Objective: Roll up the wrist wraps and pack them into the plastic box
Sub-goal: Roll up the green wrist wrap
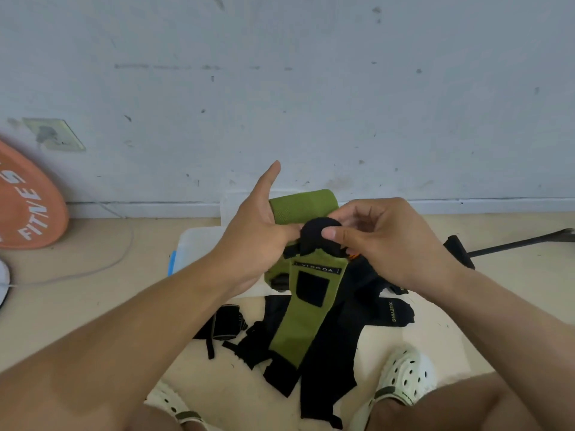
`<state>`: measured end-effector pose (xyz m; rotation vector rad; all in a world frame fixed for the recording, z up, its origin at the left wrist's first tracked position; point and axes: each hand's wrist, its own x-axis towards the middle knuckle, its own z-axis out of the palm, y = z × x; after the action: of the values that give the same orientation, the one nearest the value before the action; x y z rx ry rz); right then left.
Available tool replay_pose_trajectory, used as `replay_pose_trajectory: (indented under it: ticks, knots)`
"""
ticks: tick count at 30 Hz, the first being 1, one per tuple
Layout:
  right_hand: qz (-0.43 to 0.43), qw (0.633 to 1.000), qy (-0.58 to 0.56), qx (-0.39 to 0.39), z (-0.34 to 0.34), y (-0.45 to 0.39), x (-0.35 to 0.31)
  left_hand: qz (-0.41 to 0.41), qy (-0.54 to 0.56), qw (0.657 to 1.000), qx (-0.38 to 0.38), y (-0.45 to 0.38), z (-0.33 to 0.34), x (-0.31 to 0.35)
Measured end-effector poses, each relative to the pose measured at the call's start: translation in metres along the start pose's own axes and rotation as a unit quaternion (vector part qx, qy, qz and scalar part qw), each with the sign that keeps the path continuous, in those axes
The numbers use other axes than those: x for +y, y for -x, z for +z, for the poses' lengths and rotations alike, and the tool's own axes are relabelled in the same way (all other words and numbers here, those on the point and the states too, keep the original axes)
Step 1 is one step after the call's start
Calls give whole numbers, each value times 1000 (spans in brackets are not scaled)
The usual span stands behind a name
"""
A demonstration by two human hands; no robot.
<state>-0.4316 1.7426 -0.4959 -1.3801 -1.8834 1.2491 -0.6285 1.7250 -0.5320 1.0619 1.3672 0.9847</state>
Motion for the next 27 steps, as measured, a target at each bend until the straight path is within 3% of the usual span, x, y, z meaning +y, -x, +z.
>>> replay_pose_trajectory:
  ticks: [14,21,27]
  knots:
    - [11,997,-21,74,3,-3,3,-9,19,998,-53,-3,7,-3]
    - [22,994,-17,103,6,-5,7,-57,153,986,-27,1,11,4]
    - [34,993,-5,110,8,-7,6,-20,46,999,-13,9,19,0]
